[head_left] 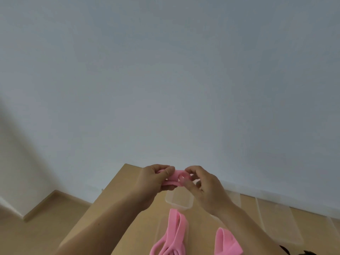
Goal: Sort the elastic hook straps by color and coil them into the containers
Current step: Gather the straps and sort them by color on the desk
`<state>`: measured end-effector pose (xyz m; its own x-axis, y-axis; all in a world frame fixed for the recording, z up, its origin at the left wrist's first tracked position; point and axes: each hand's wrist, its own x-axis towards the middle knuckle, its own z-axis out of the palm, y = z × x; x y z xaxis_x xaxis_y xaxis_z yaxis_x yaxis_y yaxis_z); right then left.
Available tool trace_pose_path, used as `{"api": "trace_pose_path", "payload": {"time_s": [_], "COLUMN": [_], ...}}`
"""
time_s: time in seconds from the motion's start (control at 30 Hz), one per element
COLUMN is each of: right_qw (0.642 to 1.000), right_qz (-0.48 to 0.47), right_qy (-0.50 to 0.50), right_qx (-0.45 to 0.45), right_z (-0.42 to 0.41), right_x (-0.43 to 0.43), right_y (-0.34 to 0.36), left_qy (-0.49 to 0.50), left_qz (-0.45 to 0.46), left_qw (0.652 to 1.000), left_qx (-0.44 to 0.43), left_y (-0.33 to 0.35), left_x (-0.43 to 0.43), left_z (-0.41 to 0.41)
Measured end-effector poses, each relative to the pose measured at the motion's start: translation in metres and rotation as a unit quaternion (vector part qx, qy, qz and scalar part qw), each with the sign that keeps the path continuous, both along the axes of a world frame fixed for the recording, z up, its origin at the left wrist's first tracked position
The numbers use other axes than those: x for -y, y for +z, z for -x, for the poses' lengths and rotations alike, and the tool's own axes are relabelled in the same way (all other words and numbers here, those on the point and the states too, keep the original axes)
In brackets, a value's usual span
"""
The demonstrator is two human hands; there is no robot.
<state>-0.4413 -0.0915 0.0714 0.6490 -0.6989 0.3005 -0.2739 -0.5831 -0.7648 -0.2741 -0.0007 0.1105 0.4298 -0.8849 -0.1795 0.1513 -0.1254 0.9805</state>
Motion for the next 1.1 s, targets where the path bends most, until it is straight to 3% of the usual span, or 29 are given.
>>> {"api": "trace_pose_path", "payload": {"time_s": [0.1,0.23,0.5,0.67,0.77,0.93,1.1], "right_qw": [0.992,0.981,0.975,0.963,0.948,0.929,0.917], "right_qz": [0.113,0.180,0.156,0.117,0.126,0.143,0.183], "right_qy": [0.034,0.034,-0.020,-0.057,-0.087,-0.112,-0.076], "right_qx": [-0.032,-0.063,-0.158,-0.235,-0.280,-0.323,-0.345], "right_z": [-0.008,-0.017,-0.044,-0.063,-0.071,-0.081,-0.088], "right_x": [0.000,0.008,0.032,0.066,0.088,0.112,0.120], "right_y": [-0.005,-0.014,-0.068,-0.099,-0.114,-0.132,-0.143], "left_qy": [-0.032,-0.084,-0.175,-0.169,-0.177,-0.246,-0.256], "left_qz": [-0.032,-0.068,-0.155,-0.180,-0.182,-0.228,-0.216], "left_qw": [0.999,0.994,0.972,0.960,0.927,0.904,0.899], "left_qx": [-0.028,-0.020,-0.029,0.133,0.277,0.263,0.281], "left_y": [-0.014,-0.037,-0.098,-0.140,-0.162,-0.185,-0.195], "left_x": [0.006,0.019,0.069,0.118,0.145,0.167,0.169], "left_z": [-0.010,-0.022,-0.052,-0.082,-0.096,-0.097,-0.093]}}
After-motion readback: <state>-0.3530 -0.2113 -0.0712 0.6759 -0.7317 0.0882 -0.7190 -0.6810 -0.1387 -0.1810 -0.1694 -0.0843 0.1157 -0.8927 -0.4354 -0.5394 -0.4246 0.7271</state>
